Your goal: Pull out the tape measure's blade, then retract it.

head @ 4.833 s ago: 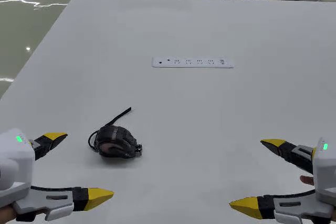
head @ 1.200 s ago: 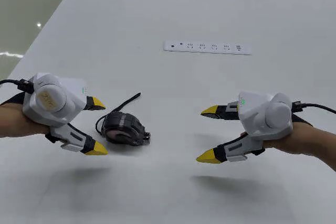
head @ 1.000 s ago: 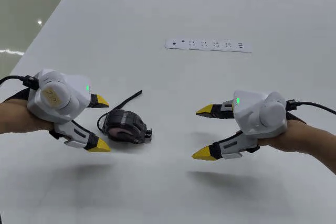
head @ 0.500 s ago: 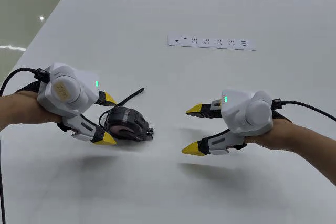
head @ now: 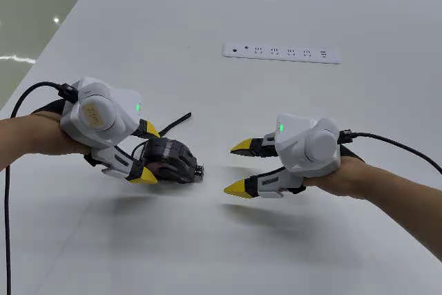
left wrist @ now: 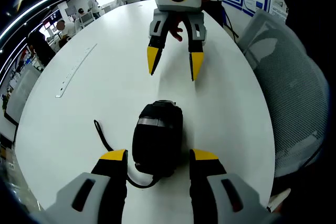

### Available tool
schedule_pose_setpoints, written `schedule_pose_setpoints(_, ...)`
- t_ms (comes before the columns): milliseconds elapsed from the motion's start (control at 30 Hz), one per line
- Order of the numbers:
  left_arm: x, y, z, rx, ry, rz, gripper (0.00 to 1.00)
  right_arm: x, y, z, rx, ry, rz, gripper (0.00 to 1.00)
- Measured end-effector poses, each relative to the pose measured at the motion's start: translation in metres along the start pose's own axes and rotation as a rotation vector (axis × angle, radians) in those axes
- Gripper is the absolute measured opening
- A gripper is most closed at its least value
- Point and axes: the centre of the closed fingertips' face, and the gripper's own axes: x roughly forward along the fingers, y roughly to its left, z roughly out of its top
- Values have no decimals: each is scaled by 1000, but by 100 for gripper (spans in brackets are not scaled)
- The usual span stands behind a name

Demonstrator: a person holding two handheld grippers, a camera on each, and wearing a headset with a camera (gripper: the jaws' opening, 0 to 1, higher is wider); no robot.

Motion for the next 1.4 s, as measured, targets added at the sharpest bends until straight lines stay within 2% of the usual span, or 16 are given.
schedule_pose_setpoints(467,8,0,-1,19,11,-24,36,21,8,3,14,-3,11,36)
schedule_pose_setpoints(900,11,4,-5,19,19,-26,29,37,8,7,25,3,27,31)
schedule_pose_setpoints(1167,12,6,-7,30,26,-32,29,46,4,6,36,-1,25,25)
schedule_pose_setpoints(1400,13,6,-8,33,32,-33,29,54,6,9,18,6,37,22)
